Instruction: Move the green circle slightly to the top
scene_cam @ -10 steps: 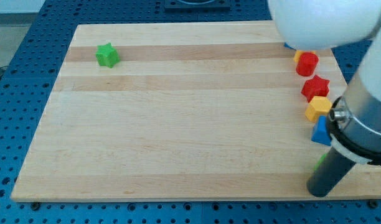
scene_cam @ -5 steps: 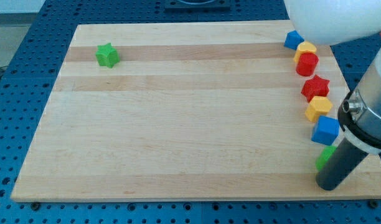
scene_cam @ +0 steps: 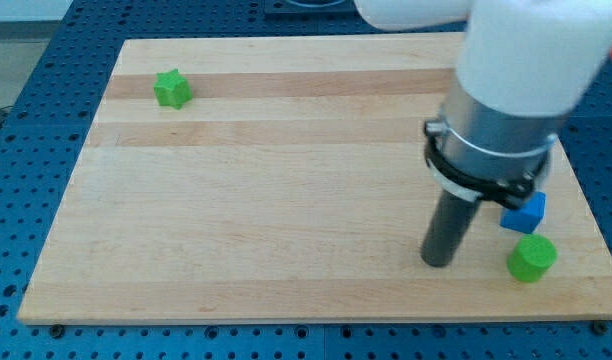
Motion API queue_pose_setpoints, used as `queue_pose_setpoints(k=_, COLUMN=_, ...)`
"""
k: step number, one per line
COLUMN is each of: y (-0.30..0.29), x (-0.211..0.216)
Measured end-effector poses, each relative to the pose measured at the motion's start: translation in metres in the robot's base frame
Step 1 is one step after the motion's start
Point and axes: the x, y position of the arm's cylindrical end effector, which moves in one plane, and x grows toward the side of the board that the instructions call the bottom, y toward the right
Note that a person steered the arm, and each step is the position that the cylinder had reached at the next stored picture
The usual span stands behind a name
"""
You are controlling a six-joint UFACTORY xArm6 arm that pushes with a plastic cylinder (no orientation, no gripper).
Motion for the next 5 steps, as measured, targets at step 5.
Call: queue_pose_setpoints(k=5, y=-0.145, x=-0.127)
